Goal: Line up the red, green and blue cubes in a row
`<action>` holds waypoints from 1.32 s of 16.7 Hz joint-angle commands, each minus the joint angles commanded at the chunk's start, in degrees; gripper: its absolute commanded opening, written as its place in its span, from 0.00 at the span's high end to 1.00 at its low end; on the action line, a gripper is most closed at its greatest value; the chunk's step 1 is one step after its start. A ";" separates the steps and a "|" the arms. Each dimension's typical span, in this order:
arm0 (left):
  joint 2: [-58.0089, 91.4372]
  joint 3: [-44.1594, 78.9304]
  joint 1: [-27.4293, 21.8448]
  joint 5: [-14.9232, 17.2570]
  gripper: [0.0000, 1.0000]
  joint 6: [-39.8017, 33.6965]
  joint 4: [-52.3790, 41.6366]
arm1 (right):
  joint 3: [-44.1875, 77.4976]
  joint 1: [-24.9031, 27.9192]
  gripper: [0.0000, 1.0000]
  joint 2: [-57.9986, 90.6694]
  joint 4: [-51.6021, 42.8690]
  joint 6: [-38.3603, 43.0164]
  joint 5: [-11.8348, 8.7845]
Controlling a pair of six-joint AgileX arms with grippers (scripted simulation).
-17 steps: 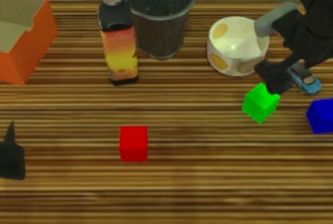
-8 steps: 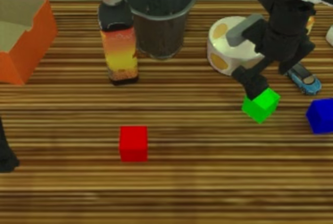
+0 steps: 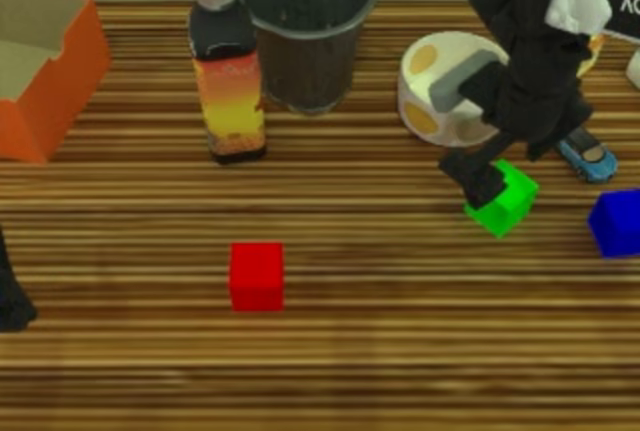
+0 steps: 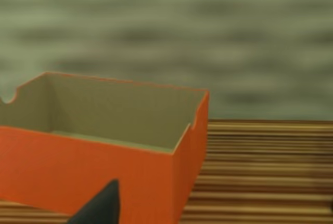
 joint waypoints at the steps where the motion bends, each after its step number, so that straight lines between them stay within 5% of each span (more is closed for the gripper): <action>1: 0.00 0.00 0.00 0.00 0.00 0.00 0.00 | -1.46 0.02 0.00 0.78 2.52 0.05 0.01; 8: 0.00 0.00 0.00 0.00 0.00 0.00 0.00 | -5.41 0.13 0.00 3.13 8.46 0.14 0.03; 21: 0.00 0.00 0.00 0.00 0.00 0.00 0.00 | -5.41 0.13 0.98 3.13 8.46 0.14 0.03; 22: 0.00 0.00 0.00 0.00 0.00 0.00 0.00 | -5.41 0.13 1.00 3.13 8.46 0.14 0.03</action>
